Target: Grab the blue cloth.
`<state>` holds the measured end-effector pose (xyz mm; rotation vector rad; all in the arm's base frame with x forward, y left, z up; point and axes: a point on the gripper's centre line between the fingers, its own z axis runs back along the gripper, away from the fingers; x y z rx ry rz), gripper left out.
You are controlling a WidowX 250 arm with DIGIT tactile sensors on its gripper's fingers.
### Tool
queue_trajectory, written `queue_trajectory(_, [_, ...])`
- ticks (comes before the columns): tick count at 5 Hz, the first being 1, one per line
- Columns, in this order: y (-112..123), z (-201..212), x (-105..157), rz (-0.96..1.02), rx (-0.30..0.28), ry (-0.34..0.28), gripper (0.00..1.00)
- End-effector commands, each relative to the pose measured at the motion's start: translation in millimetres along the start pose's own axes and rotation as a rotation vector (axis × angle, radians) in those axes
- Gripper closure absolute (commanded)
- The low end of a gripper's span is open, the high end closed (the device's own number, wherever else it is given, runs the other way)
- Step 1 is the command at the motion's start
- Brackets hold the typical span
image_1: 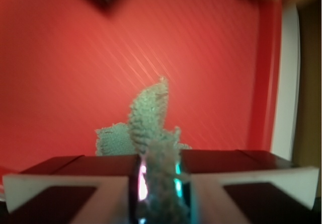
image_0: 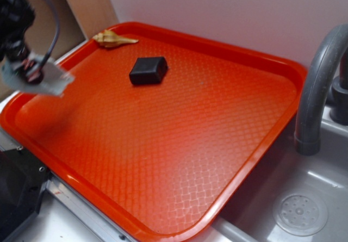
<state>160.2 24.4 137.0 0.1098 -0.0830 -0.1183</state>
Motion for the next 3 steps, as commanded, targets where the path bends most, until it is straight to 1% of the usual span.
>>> queue_trajectory(1, [-71.1, 107.8, 45.1, 0.164, -0.094, -0.086, 1.0])
queue_trajectory(2, [-80.6, 125.5, 58.9, 0.236, -0.149, -0.091, 1.0])
queue_trajectory(3, [-71.7, 126.8, 63.1, 0.273, -0.158, -0.093, 1.0])
